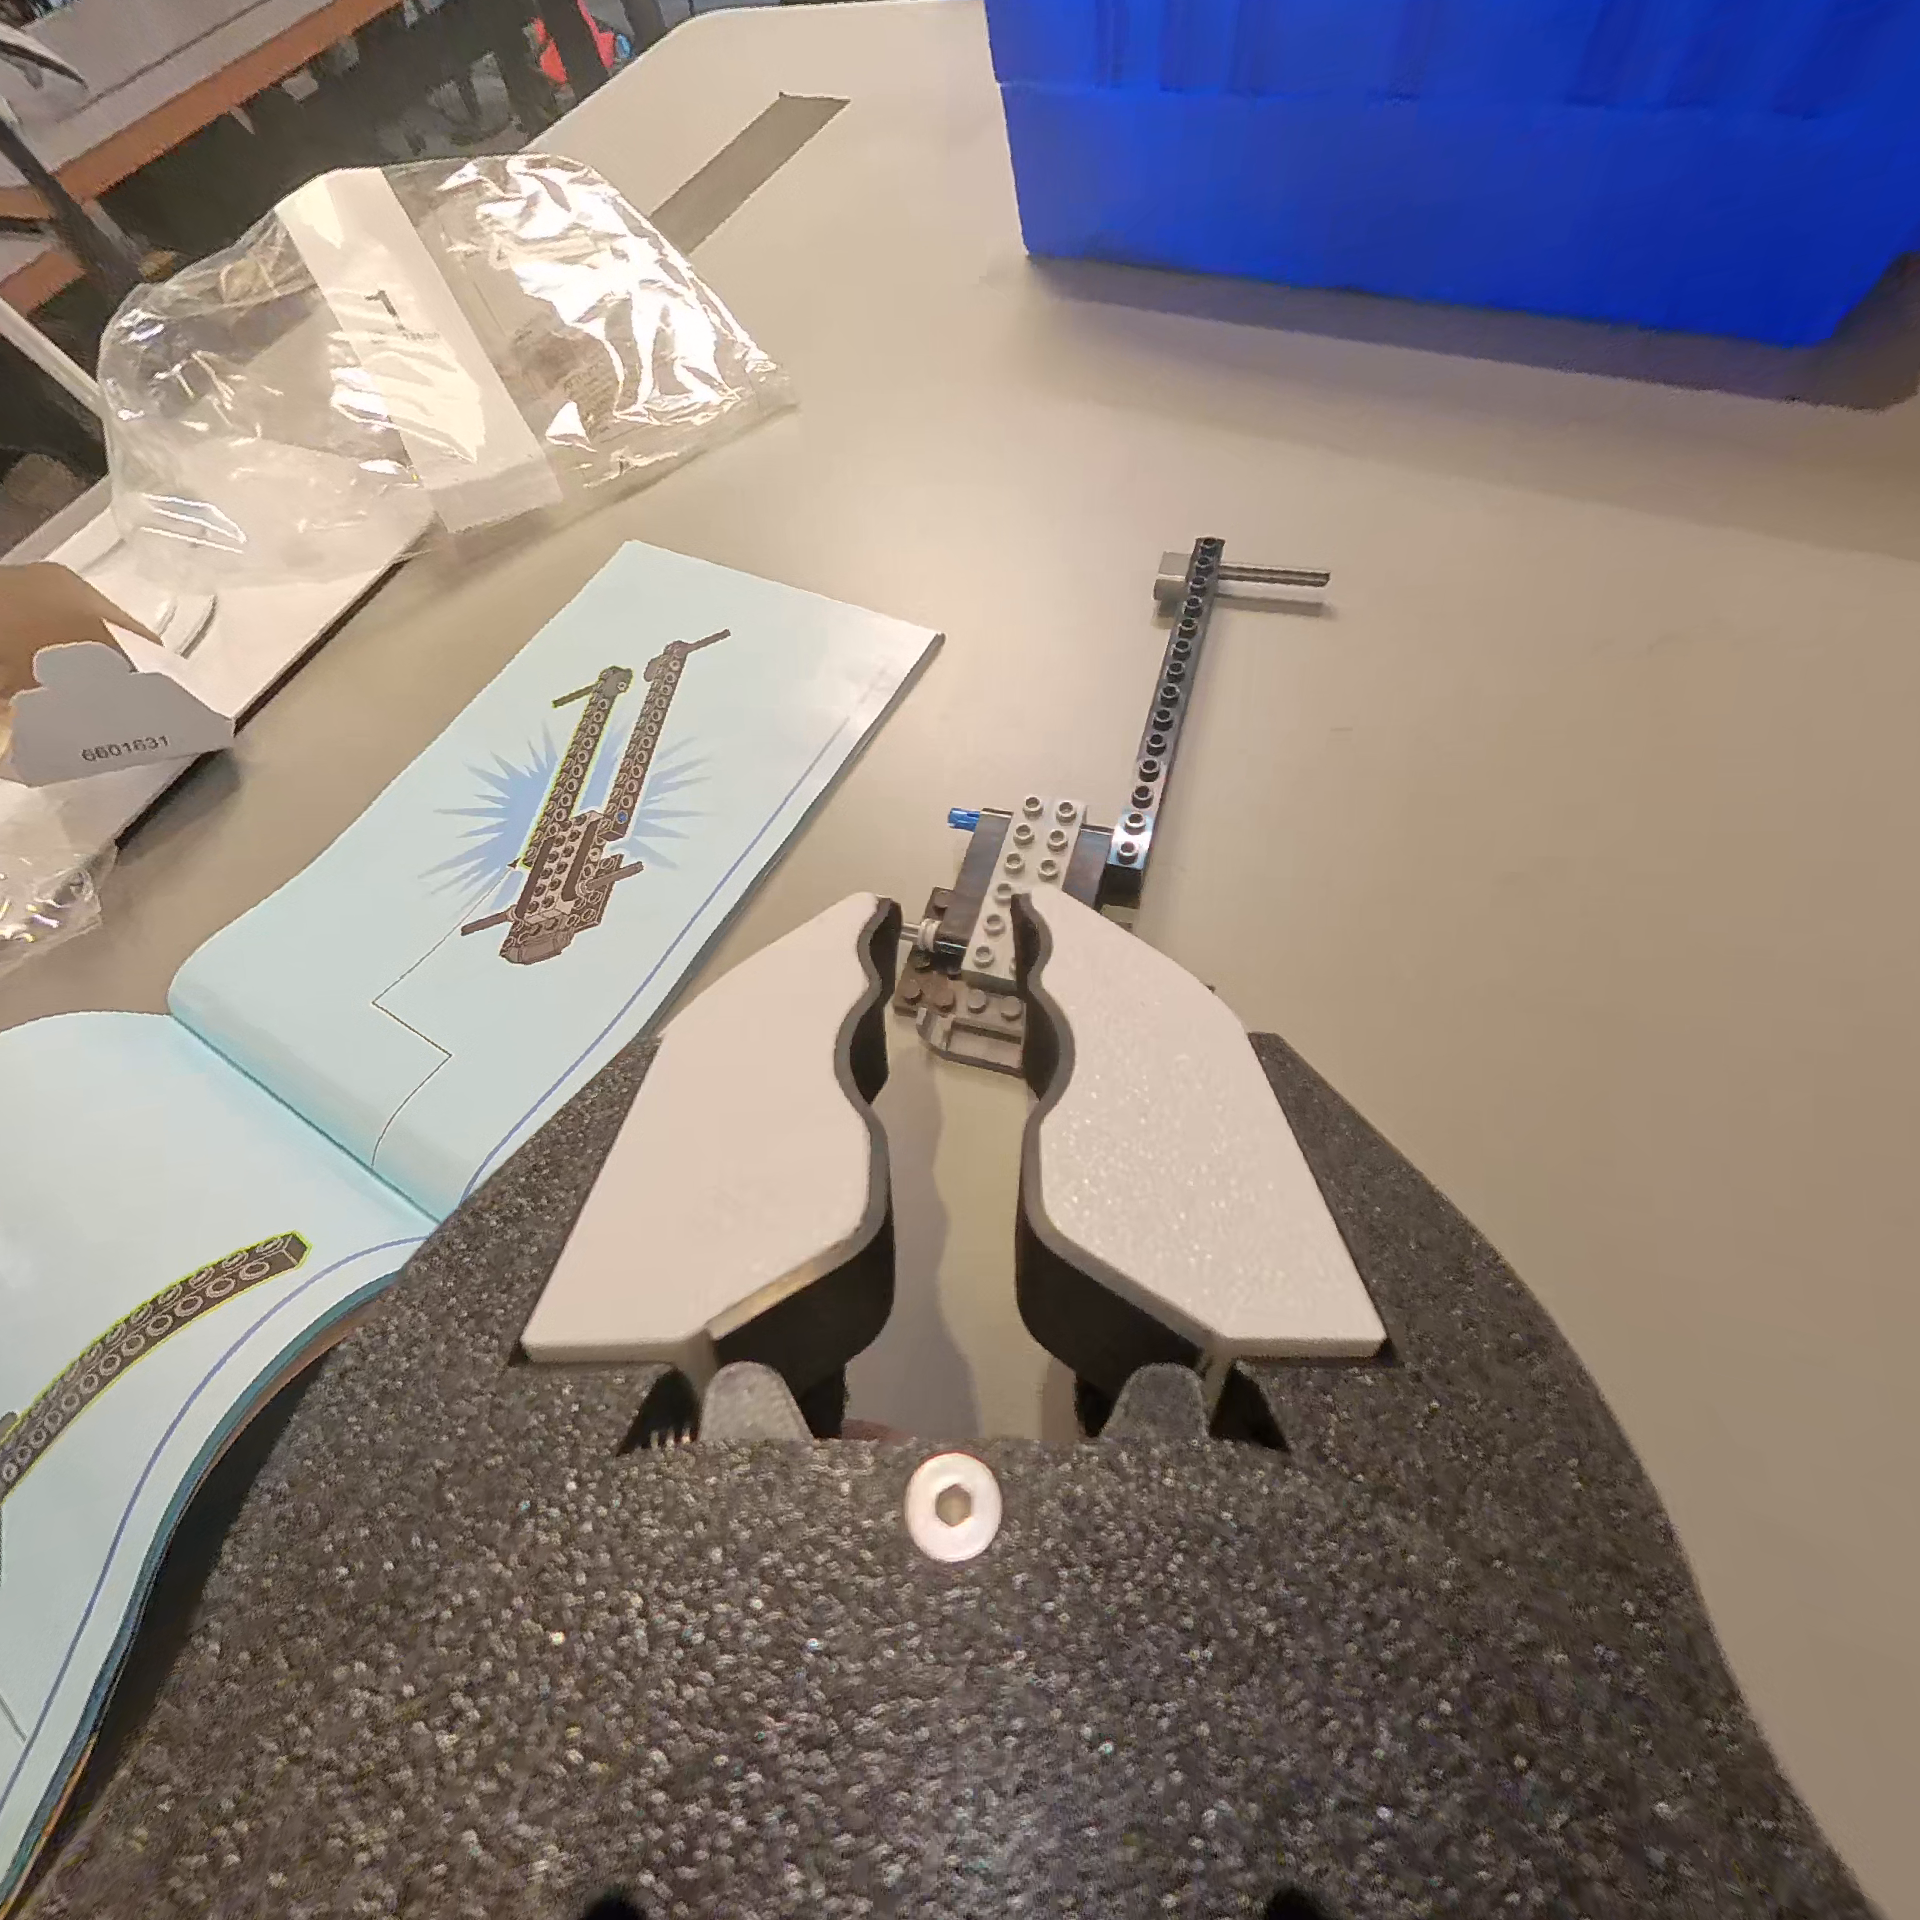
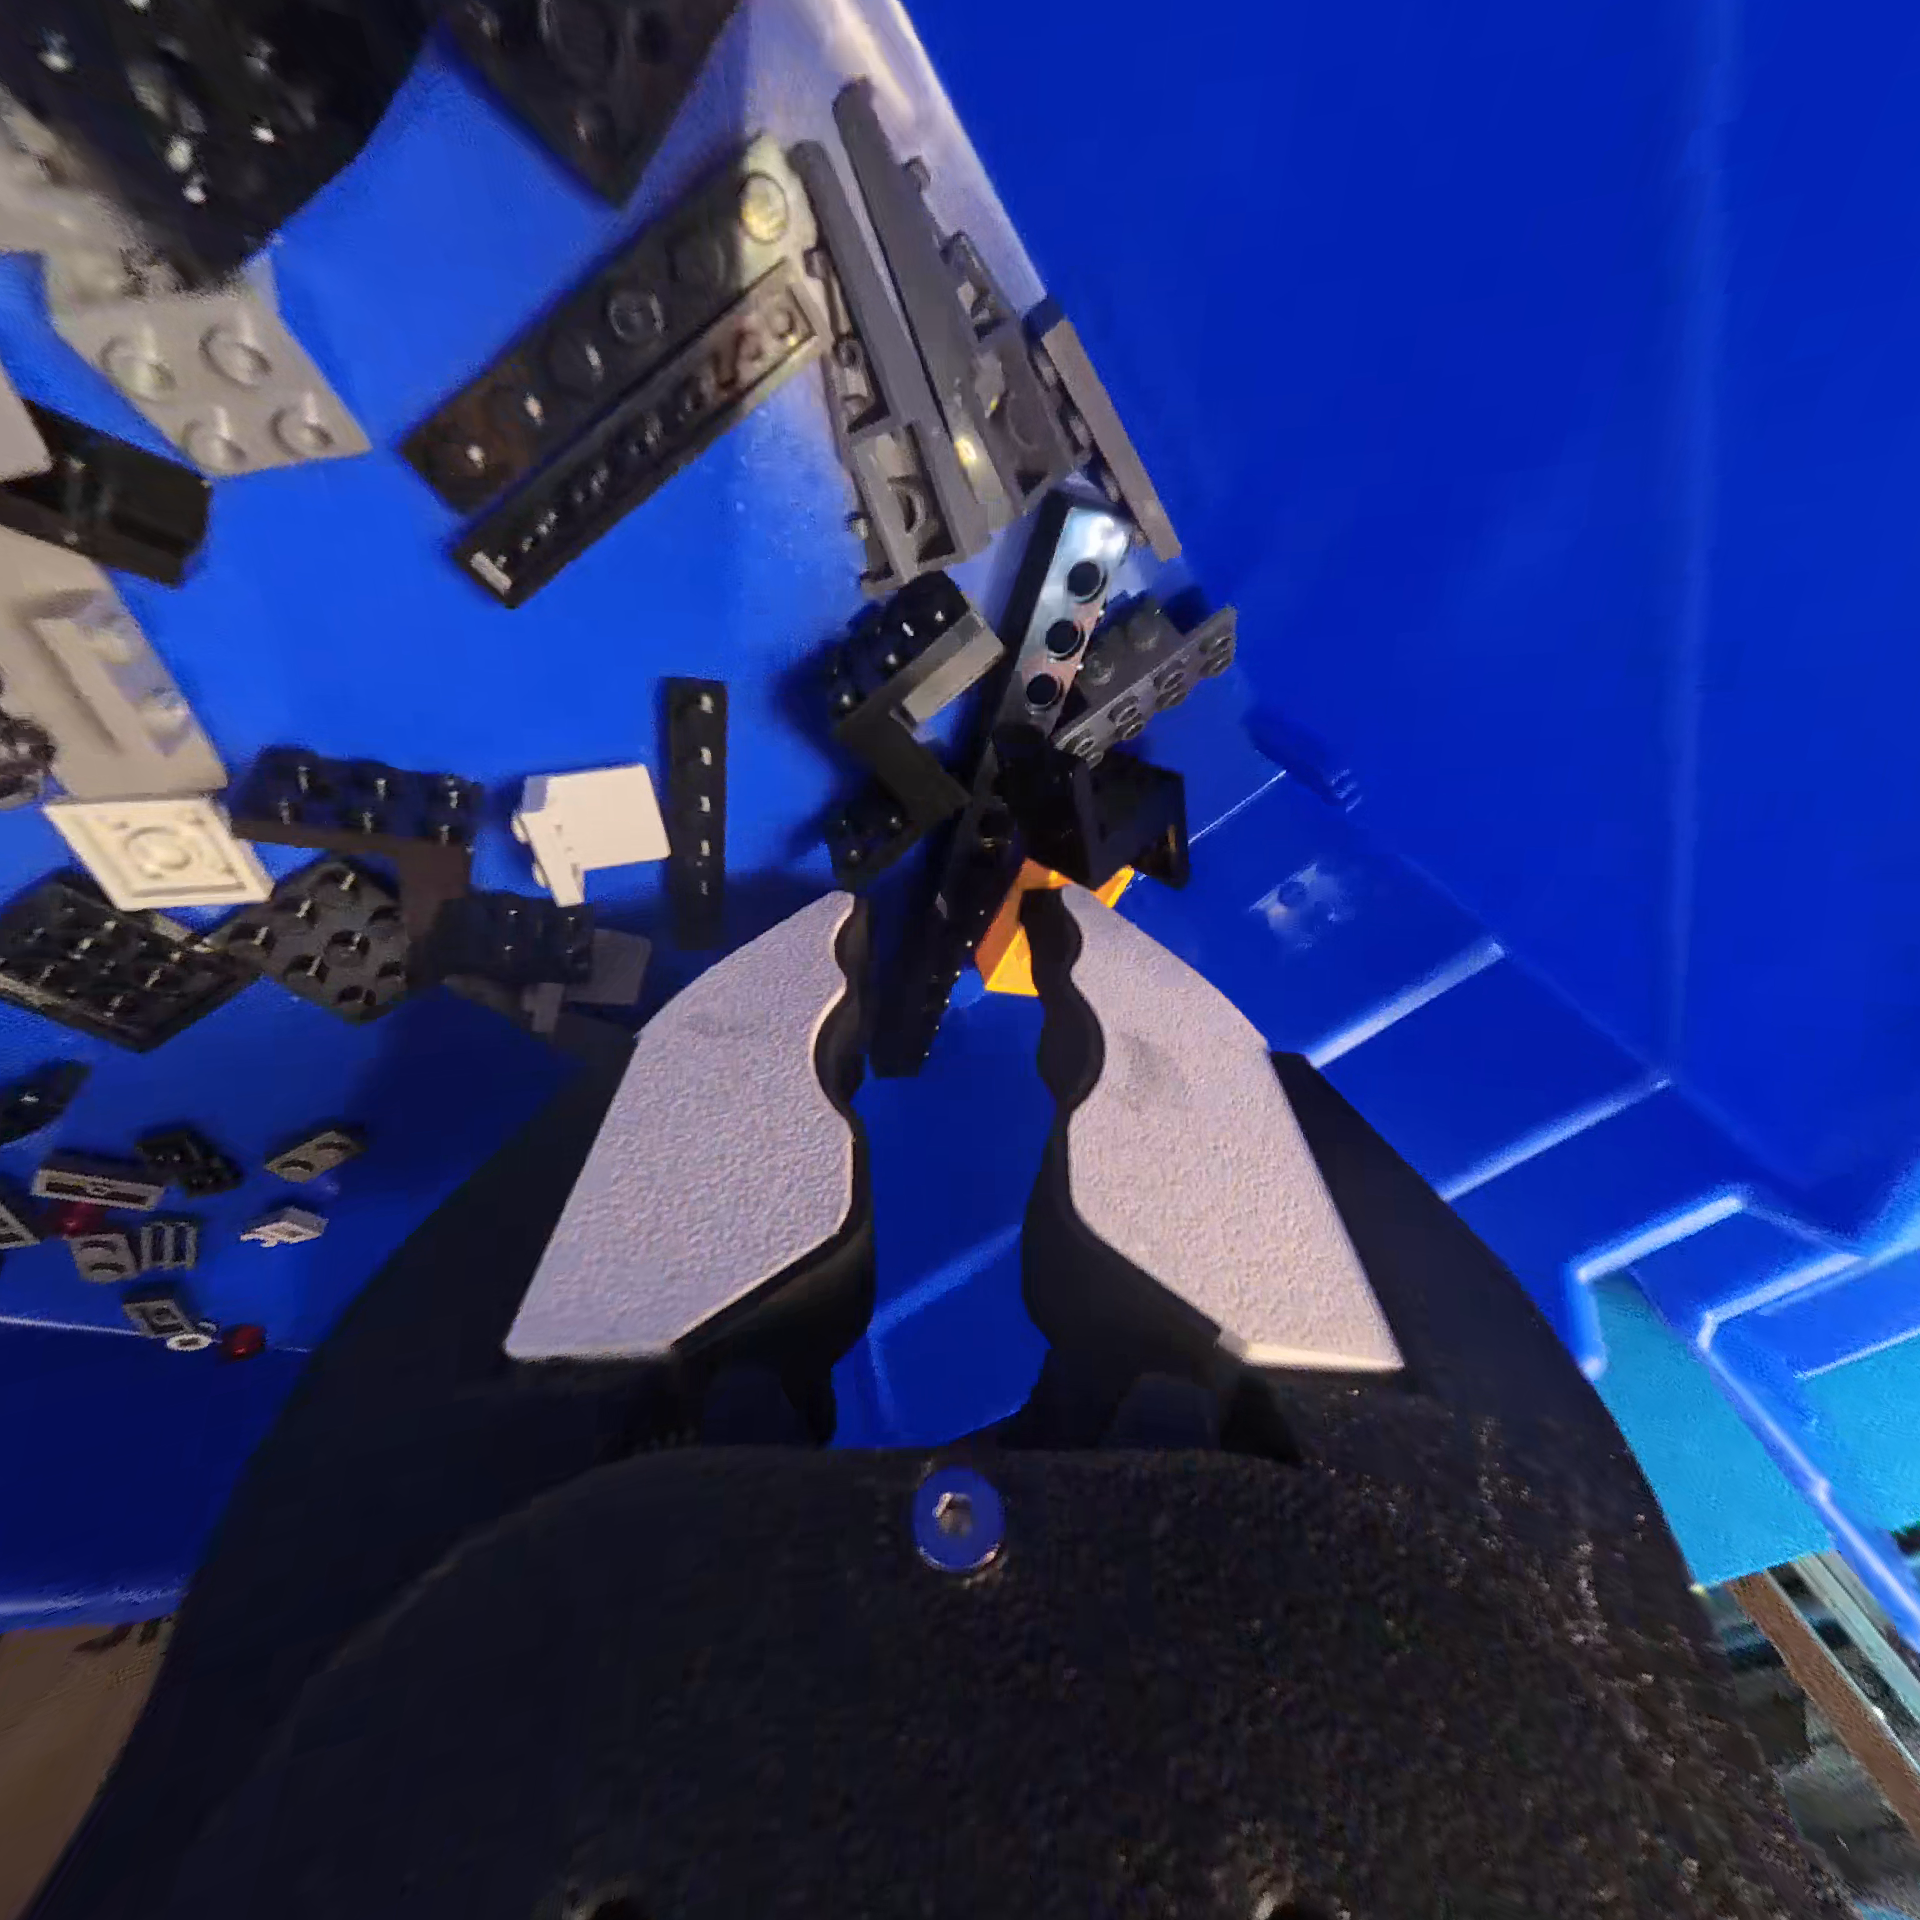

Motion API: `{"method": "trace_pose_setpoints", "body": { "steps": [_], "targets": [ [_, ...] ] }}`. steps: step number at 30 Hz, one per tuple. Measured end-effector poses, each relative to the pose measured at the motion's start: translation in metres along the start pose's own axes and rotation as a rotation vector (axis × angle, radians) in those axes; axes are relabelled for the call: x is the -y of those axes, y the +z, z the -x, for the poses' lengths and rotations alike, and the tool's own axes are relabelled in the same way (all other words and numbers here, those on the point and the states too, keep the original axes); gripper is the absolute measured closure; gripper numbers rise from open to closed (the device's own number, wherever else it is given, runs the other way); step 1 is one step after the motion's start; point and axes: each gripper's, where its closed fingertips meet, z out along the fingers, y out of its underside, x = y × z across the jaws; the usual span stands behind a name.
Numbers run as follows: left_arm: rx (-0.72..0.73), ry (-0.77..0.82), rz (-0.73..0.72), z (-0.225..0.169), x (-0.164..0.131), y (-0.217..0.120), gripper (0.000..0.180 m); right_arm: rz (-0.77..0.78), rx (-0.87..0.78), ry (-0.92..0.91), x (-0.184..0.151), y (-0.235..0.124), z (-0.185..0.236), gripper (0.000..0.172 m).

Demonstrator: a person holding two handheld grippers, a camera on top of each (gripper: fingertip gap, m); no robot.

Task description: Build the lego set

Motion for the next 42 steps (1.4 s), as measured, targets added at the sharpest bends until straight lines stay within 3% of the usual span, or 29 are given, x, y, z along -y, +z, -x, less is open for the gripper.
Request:
{"method": "trace_pose_setpoints", "body": {
  "steps": [7, 11, 12, 16, 21, 28, 33, 42],
  "targets": [
    [-0.022, 0.015, -0.009, -0.008, 0.000, -0.005, 0.159, 0.068, 0.044, -0.011, 0.002, 0.001, -0.004, 0.143],
    [-0.029, 0.004, -0.016, -0.009, -0.001, -0.007, 0.159, 0.027, 0.131, -0.030, 0.005, -0.004, 0.015, 0.137],
    [-0.030, 0.004, -0.016, -0.009, -0.001, -0.007, 0.159, 0.018, 0.136, -0.034, 0.006, -0.005, 0.017, 0.142],
    [-0.030, 0.014, -0.008, -0.010, -0.002, -0.007, 0.159, -0.007, 0.099, -0.009, 0.005, -0.012, 0.009, 0.143],
    [-0.027, 0.036, 0.008, -0.012, -0.004, -0.005, 0.159, 0.105, 0.016, -0.061, -0.006, -0.004, 0.000, 0.147],
    [-0.025, 0.034, 0.006, -0.012, -0.004, -0.006, 0.159, 0.072, 0.081, -0.072, -0.002, -0.011, 0.011, 0.148],
    [-0.027, 0.042, 0.018, -0.012, -0.005, -0.005, 0.159, 0.146, 0.070, -0.077, -0.016, 0.001, 0.011, 0.151],
    [-0.029, 0.040, 0.021, -0.012, -0.006, -0.004, 0.159, 0.129, 0.103, -0.079, -0.004, 0.004, 0.015, 0.157]
  ]
}}
